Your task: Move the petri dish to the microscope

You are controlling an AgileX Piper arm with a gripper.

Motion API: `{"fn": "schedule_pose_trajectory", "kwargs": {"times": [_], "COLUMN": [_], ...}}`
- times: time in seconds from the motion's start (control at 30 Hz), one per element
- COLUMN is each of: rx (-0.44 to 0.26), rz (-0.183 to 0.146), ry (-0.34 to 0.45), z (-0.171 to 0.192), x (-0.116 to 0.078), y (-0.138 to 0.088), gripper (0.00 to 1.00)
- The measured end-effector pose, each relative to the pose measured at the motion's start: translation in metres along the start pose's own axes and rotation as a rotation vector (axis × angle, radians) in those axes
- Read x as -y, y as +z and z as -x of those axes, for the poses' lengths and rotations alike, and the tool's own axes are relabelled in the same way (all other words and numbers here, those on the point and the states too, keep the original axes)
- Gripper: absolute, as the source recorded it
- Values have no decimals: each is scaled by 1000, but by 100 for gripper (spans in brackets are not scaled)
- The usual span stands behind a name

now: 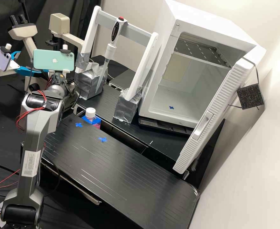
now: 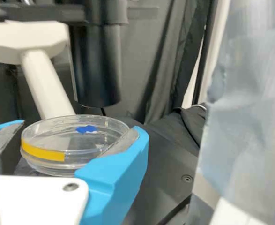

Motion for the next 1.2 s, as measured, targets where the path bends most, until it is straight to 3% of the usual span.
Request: {"fn": "schedule_pose_trajectory", "kwargs": {"times": [0.13,0.23,1.2], "rx": [36,48,108], "rz": [-30,-32,-20], "ry": [12,15,-5], "z": [-10,-16,-46], "x": [-1,-1,11], "y": [6,8,9], "gripper": [0,0,0]}}
